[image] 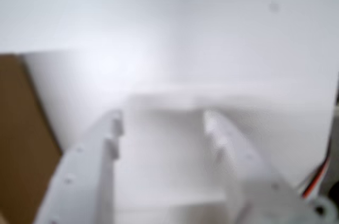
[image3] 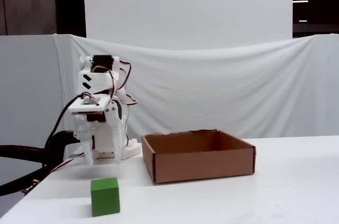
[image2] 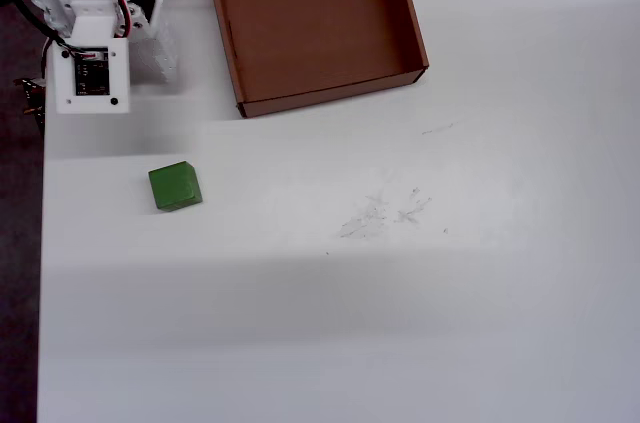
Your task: Grasp a green cube and put it in a box.
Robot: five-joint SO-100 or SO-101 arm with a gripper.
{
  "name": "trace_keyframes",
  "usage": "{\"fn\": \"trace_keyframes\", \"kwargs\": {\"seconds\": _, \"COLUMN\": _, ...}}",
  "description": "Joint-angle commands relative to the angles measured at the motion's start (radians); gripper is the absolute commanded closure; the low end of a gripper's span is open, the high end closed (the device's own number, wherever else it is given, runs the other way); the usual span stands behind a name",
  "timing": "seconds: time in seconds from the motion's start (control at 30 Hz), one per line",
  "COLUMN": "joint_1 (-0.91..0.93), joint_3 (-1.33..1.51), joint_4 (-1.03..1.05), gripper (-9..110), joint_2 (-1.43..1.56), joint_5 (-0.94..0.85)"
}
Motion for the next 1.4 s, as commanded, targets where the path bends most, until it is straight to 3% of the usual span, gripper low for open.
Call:
{"fn": "trace_keyframes", "kwargs": {"seconds": 0.0, "joint_1": -0.006, "joint_3": -0.091, "joint_4": -0.069, "gripper": 75, "joint_2": -0.077, "joint_5": 0.006}}
{"fn": "trace_keyframes", "kwargs": {"seconds": 0.63, "joint_1": -0.011, "joint_3": -0.799, "joint_4": -0.276, "gripper": 65, "joint_2": -0.917, "joint_5": -0.051}}
{"fn": "trace_keyframes", "kwargs": {"seconds": 1.37, "joint_1": -0.051, "joint_3": -0.830, "joint_4": -0.569, "gripper": 64, "joint_2": -1.298, "joint_5": -0.230}}
